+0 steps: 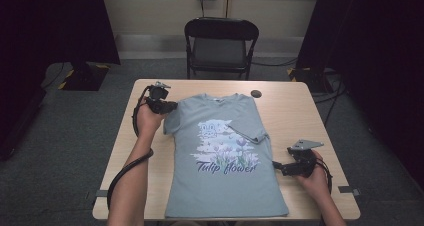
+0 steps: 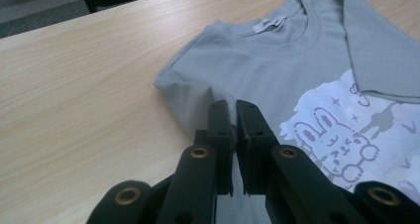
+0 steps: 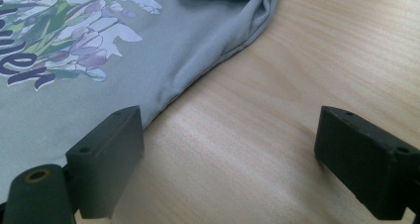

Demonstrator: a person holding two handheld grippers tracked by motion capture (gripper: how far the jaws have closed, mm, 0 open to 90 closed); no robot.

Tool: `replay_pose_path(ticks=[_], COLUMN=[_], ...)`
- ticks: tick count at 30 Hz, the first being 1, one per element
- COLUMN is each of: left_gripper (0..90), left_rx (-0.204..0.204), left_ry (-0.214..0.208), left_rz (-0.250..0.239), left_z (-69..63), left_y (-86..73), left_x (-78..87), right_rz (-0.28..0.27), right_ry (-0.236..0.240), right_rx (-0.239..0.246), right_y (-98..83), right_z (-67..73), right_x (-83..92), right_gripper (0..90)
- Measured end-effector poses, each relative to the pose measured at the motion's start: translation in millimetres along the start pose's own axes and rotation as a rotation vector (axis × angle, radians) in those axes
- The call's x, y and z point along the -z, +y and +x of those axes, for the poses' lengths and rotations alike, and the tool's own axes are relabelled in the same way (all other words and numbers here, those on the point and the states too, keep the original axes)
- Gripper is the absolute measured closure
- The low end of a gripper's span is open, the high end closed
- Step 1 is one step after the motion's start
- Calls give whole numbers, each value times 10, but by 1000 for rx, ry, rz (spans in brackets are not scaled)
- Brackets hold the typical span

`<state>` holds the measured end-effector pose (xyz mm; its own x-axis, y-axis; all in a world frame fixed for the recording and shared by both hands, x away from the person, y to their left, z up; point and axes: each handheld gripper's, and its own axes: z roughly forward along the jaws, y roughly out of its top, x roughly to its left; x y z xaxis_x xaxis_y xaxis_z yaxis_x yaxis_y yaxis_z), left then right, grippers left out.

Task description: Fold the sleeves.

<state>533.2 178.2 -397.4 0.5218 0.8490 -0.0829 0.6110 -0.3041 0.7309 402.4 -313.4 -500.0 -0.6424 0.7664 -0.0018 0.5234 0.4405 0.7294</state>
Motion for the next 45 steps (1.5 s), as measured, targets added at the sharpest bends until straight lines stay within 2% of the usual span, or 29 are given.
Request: replay_pose_path(ticks=[3, 11, 13, 18, 26, 32, 33, 34, 38, 42, 45], left_gripper=[857, 857, 857, 857, 857, 848, 829, 764, 402, 243, 203], left_rx=[5, -22, -10, -27, -49, -65, -71, -84, -113, -89, -89], left_ry=[-5, -22, -28, -31, -39, -54, -60, -63, -48, -39, -43], left_rz=[-3, 8, 4, 11, 27, 38, 30, 15, -18, -30, -32], left_z=[-52, -237, -278, -362, -508, -639, -670, -692, -746, -722, -703], left_y=[37, 126, 147, 194, 240, 232, 219, 209, 171, 128, 88], left_x=[-26, -159, -196, -266, -390, -546, -583, -608, -672, -656, -616], right_rz=[0, 0, 1, 1, 1, 1, 1, 1, 1, 1, 0], right_ry=[1, 3, 3, 4, 4, 4, 4, 4, 4, 4, 4], right_rx=[1, 3, 3, 3, 3, 3, 3, 3, 3, 3, 3], right_y=[0, 0, 0, 0, 0, 0, 0, 0, 0, 0, 0], right_z=[0, 1, 2, 2, 2, 2, 2, 2, 2, 2, 2], right_x=[0, 0, 0, 0, 0, 0, 0, 0, 0, 0, -1], right_gripper=[111, 111, 111, 111, 111, 111, 111, 111, 111, 111, 111])
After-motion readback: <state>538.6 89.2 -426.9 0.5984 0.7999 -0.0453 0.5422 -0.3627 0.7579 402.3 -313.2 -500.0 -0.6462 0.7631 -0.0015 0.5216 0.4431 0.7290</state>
